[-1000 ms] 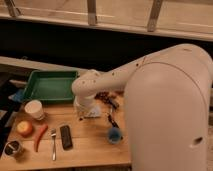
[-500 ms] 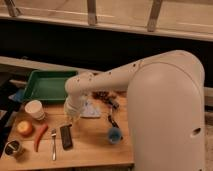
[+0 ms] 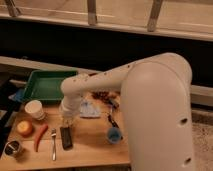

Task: Place banana in metal cup

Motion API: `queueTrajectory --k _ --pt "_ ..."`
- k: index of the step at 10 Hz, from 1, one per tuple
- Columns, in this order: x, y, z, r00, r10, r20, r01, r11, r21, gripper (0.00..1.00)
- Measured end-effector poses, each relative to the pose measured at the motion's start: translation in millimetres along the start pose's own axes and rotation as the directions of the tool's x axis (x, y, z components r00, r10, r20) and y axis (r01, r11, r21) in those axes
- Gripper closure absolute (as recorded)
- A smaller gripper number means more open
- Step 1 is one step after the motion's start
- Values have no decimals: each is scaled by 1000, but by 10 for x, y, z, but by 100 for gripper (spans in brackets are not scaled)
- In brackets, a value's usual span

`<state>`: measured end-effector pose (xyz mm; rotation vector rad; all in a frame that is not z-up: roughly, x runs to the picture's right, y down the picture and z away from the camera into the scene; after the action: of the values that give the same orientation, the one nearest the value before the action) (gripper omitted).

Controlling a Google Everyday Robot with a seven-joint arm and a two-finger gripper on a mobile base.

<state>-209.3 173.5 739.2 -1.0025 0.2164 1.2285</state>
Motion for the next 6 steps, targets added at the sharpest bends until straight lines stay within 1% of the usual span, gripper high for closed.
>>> queueTrajectory --k 1,2,3,5,6 --pt "-12 198 115 999 -39 -18 39 999 -10 87" --pt "-26 472 249 995 -96 -36 95 995 -22 87" --pt "-34 640 320 990 -135 -46 133 991 -30 87" --pt "-3 1036 466 971 -224 -80 221 974 -53 87" --pt "29 1169 512 964 -250 -91 245 968 -61 87"
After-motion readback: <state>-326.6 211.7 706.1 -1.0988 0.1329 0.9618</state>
